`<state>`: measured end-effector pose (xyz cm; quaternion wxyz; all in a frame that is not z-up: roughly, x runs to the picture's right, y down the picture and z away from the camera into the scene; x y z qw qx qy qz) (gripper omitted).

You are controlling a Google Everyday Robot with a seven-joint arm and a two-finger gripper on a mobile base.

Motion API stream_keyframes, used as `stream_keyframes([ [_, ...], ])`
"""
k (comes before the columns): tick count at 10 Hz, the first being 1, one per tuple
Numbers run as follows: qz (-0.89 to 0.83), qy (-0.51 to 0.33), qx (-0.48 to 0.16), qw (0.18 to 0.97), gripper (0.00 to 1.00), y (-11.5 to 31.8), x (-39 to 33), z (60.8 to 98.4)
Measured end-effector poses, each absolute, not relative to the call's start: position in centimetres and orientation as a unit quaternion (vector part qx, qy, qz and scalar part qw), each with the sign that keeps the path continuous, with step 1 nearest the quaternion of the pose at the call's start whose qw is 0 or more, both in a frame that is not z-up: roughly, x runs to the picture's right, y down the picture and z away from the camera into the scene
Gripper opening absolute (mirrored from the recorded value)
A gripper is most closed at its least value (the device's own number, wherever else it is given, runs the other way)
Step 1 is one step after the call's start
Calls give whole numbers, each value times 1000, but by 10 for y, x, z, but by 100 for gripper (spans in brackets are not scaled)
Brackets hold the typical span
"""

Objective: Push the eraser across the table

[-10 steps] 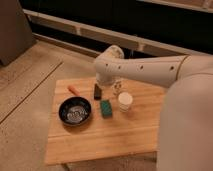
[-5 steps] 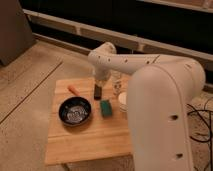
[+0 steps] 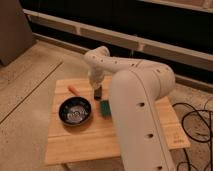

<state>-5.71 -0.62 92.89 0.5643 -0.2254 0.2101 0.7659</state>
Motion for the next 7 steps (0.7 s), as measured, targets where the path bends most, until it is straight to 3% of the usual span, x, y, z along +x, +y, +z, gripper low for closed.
stream_keyframes([
  [7, 745, 276, -249, 554, 3, 26, -55, 970],
])
